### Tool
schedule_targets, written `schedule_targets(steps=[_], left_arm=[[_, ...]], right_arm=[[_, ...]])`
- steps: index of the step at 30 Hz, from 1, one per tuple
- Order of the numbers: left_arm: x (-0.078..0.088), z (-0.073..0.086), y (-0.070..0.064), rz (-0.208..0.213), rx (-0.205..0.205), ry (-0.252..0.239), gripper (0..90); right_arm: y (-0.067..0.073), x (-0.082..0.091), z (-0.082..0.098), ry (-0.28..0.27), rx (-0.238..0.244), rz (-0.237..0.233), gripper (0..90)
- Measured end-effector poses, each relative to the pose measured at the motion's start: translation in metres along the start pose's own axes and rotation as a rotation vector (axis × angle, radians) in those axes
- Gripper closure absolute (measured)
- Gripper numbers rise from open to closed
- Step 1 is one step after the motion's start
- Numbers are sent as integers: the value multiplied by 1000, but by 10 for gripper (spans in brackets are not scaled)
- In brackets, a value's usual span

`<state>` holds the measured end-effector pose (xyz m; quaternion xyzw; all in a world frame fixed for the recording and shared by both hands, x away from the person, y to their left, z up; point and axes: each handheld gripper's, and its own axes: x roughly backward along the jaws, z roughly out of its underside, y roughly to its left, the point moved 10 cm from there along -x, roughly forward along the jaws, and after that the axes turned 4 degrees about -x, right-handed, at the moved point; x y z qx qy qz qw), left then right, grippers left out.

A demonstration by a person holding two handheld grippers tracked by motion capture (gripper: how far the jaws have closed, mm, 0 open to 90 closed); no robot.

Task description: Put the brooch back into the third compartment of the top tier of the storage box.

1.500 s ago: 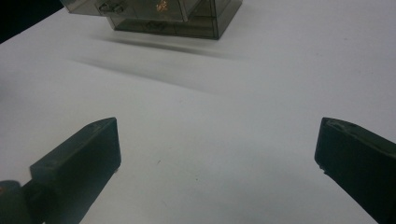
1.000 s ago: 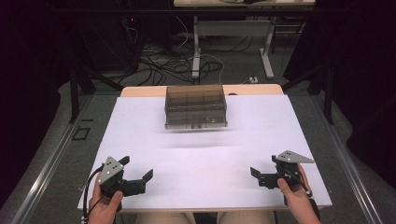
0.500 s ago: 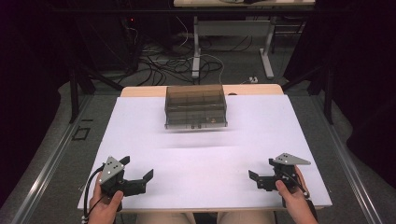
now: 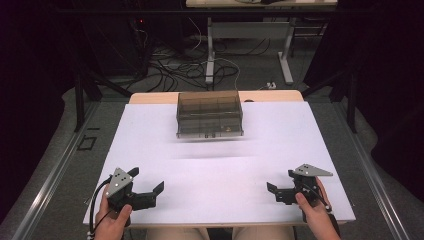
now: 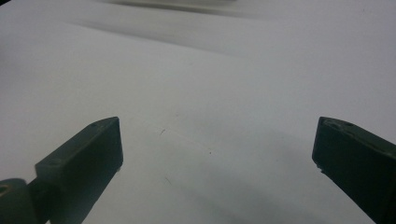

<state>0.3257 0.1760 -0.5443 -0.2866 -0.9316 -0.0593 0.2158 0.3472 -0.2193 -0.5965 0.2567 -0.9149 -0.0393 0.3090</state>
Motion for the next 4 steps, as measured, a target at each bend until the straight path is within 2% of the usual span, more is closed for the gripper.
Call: schedule_targets(steps=[4], left_arm=[[-1,0,-1,5,5,3,6]], right_arm=[[-2,1,0,0,5,5,17]])
